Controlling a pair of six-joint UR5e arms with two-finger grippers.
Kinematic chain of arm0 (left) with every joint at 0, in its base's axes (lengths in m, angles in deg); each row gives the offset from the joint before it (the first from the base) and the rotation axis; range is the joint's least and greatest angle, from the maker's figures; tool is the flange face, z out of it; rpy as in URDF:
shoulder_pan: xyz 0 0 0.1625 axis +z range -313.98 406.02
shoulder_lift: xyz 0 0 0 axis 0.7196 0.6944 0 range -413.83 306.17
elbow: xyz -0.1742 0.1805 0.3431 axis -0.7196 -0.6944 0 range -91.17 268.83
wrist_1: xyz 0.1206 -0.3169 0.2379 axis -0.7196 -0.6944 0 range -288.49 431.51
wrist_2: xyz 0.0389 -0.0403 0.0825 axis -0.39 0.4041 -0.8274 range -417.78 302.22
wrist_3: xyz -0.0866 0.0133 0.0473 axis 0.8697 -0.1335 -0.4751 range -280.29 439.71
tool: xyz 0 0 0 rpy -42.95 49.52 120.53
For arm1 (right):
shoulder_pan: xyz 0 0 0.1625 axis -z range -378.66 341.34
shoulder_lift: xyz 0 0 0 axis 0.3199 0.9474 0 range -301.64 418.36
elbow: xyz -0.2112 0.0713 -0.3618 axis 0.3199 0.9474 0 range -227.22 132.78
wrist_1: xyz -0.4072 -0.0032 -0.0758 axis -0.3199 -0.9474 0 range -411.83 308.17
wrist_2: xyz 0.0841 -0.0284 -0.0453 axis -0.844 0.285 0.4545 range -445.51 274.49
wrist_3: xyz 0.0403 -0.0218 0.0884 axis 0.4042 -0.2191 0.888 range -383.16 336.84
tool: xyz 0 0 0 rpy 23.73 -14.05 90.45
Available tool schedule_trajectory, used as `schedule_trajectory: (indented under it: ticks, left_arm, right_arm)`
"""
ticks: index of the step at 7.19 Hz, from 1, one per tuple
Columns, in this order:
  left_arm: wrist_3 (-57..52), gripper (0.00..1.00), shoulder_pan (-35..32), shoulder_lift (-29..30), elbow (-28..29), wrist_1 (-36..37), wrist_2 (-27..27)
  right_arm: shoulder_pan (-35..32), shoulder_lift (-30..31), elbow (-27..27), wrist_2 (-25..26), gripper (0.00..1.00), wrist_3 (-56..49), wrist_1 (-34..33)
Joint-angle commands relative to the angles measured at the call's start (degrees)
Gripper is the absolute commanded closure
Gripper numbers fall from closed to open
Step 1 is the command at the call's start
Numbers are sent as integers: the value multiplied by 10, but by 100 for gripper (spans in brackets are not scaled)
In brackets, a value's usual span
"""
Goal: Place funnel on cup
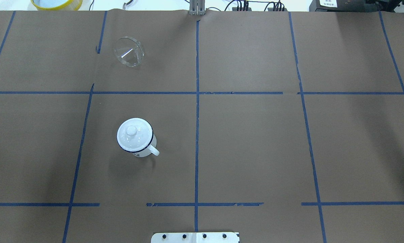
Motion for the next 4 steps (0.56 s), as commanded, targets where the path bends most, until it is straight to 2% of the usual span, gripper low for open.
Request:
schedule_trajectory:
  ticks: [1, 4]
  left_arm:
    - [3, 0, 2, 10, -5, 0, -1]
    - [10, 0, 1, 7, 14, -49, -3]
  right_arm:
    - [0, 0, 0, 0, 0, 1, 0]
    - [0, 0, 0, 0, 0, 1, 0]
